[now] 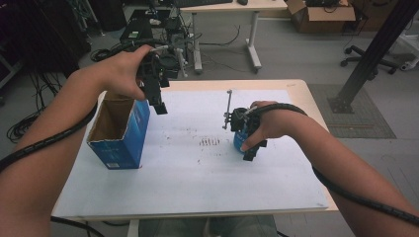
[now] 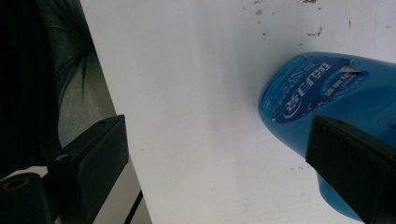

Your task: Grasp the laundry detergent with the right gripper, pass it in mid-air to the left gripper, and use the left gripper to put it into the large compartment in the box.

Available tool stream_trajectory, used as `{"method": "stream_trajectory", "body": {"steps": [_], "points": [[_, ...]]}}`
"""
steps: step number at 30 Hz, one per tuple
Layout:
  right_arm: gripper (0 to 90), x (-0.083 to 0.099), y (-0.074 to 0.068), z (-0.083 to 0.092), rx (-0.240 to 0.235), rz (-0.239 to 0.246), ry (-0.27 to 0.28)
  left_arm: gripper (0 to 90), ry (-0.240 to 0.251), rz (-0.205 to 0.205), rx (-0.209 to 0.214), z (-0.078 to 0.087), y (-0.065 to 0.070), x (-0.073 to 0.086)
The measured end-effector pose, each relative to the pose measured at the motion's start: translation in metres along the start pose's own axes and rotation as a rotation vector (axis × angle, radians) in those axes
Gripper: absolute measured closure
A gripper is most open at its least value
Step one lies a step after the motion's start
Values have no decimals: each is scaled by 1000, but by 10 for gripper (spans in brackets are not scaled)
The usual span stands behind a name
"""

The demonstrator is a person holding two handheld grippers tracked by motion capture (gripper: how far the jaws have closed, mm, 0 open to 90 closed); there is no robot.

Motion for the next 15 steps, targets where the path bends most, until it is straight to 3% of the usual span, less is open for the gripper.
{"method": "stream_trajectory", "body": {"steps": [15], "points": [[61, 8, -13, 7, -2, 5, 32, 2, -10, -4, 10, -4, -4, -4]]}}
Point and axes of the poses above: each handheld gripper's, and its own axes: z roughly backward along the jaws, x roughly out of its underside, y roughly to its right, the point moved 4 cm from there along -z, roughly forward along the jaws, and after that the axes turned 14 degrees about x, right-handed, at the moved point
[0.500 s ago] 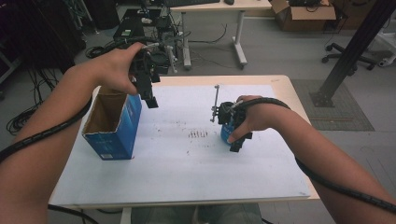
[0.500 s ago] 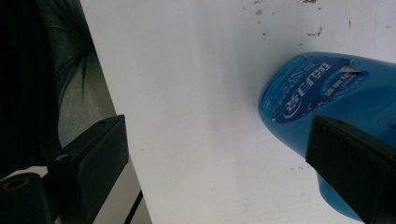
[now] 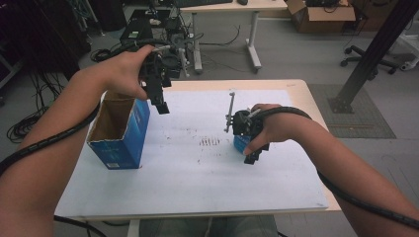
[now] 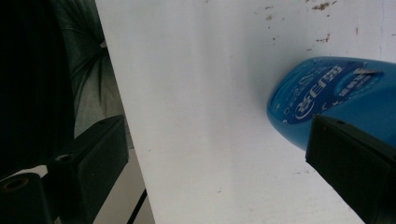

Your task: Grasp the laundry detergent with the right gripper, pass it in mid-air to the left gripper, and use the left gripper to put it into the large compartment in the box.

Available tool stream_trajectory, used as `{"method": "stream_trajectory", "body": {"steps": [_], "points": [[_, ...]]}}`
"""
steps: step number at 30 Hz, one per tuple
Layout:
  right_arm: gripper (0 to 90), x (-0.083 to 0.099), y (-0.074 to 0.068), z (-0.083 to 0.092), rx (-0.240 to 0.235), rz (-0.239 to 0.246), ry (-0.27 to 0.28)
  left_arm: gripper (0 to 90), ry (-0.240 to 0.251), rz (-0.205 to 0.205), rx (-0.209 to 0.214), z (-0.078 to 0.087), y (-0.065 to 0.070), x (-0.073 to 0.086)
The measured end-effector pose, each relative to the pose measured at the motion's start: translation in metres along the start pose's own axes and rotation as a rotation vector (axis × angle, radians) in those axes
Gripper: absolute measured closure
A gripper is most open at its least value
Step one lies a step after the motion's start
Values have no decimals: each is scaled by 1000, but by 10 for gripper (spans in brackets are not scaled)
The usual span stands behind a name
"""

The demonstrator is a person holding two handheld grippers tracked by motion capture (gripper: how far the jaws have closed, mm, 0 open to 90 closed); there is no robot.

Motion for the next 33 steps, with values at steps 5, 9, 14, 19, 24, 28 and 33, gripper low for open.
{"method": "stream_trajectory", "body": {"steps": [5, 9, 14, 19, 24, 28, 33], "points": [[62, 10, -6, 5, 8, -6, 1, 2, 4, 1, 2, -1, 1, 0], [62, 23, -9, 9, 15, -22, 3, 2, 1, 5, 0, -1, 2, 1], [62, 36, -9, 11, 23, -53, 15, 2, -13, 10, -1, 0, 2, 0], [62, 48, -10, 12, 26, -79, 20, 2, -18, 11, 0, -2, 2, 0], [62, 59, -10, 12, 23, -102, 29, 2, -20, 9, 0, -2, 3, -1], [60, 74, -8, 7, 22, -140, 74, 2, -16, 11, 0, 0, 4, -1], [59, 86, -5, 4, 18, -185, 117, 2, -18, 13, -2, 0, 4, 0]]}}
Point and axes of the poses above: each handheld gripper's, and its own axes: z roughly backward along the jaws, x roughly out of its underside, y roughly to its right, the point moved 4 cm from there along -z, roughly forward along the jaws, and after that the axes turned 14 degrees about x, right-handed, at the moved point
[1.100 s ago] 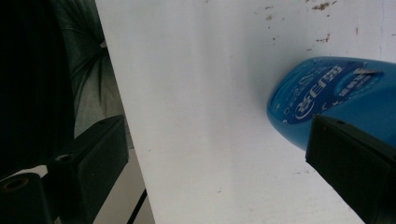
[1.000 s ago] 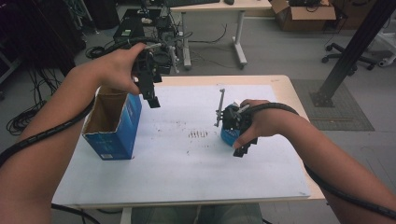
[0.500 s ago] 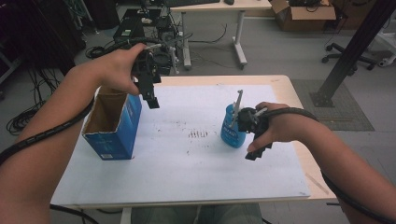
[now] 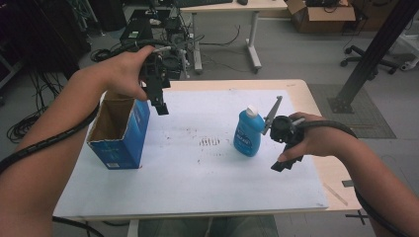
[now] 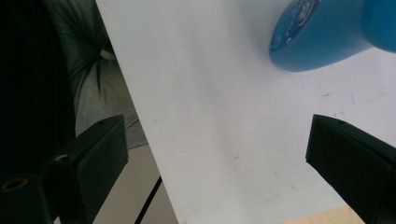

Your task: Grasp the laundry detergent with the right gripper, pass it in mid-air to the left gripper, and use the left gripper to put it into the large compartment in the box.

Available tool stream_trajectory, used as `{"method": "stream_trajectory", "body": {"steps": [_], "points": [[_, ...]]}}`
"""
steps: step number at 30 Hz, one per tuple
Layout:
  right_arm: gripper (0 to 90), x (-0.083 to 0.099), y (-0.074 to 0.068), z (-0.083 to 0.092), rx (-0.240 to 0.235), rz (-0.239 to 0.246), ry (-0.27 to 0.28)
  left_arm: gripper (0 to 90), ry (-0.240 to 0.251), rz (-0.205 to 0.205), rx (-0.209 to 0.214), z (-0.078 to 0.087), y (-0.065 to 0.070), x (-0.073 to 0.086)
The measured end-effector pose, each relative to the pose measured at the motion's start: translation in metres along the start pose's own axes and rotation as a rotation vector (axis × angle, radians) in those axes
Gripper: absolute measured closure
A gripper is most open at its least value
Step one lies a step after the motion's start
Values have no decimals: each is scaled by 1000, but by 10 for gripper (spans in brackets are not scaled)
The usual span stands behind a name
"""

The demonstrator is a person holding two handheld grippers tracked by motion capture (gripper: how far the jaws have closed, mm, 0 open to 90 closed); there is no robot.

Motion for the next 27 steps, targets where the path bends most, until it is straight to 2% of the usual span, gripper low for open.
{"method": "stream_trajectory", "body": {"steps": [5, 9, 10, 12, 13, 14, 16, 27], "points": [[59, 14, 7, -7, 2, -55, 40, 2, -2, -3, -1, 1, 1, -1], [59, 20, 9, -13, 0, -76, 67, 2, -2, -2, -1, 1, 2, -1], [59, 25, 10, -16, 0, -94, 83, 2, -2, 2, -2, 1, 2, 0], [59, 27, 12, -19, 1, -99, 98, 2, -7, 2, -1, 1, 2, 0], [59, 31, 13, -23, 1, -121, 125, 2, -5, 3, 0, 0, 1, -1], [59, 31, 13, -23, 1, -121, 125, 2, -5, 3, 0, 0, 1, -1], [58, 35, 15, -30, 1, -156, 159, 2, -7, 3, 0, 0, 1, -1], [57, 38, 19, -51, 25, -248, 285, 2, -9, 1, 0, 0, 1, -3]]}}
Point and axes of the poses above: each handheld gripper's, and its own axes: z roughly backward along the jaws, x roughly out of its underside, y roughly to its right, the point moved 4 cm from there along -z, roughly forward along the jaws, and after that the axes turned 14 degrees about x, right-handed, at the moved point
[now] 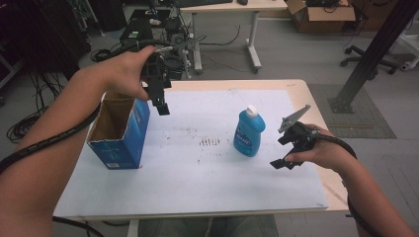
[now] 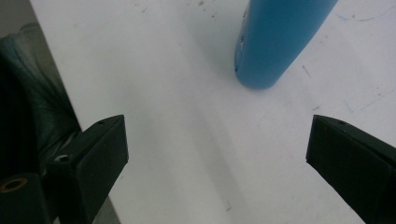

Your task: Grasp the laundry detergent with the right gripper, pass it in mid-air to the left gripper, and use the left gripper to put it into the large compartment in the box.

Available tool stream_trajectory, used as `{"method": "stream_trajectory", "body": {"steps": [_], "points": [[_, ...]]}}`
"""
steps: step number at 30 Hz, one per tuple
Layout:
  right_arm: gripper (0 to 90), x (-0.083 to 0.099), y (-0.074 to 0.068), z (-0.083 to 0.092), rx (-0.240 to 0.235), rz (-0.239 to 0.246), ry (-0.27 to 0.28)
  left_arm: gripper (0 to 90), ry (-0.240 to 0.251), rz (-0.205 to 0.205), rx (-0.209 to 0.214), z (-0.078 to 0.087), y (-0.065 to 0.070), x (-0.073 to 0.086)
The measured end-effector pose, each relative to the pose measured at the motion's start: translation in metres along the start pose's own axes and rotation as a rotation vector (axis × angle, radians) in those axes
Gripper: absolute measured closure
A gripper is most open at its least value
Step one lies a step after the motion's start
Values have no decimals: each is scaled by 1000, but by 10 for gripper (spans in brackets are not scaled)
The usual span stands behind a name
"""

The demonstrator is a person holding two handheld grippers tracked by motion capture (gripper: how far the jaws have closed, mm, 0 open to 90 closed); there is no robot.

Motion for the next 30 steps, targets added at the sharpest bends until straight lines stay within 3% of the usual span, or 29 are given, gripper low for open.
{"method": "stream_trajectory", "body": {"steps": [13, 30], "points": [[48, 2, 8, -19, 29, -109, 134, 2, 2, 7, 0, -2, 0, 2], [20, -2, 7, -40, 17, -164, 232, 2, -7, 7, -1, -2, 4, 1]]}}
Point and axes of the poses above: each handheld gripper's, and its own axes: z roughly backward along the jaws, x roughly out of its underside, y roughly to its right, the point moved 4 cm from there along -z, roughly forward along the jaws, and after that the axes turned 14 degrees about x, right-handed, at the moved point
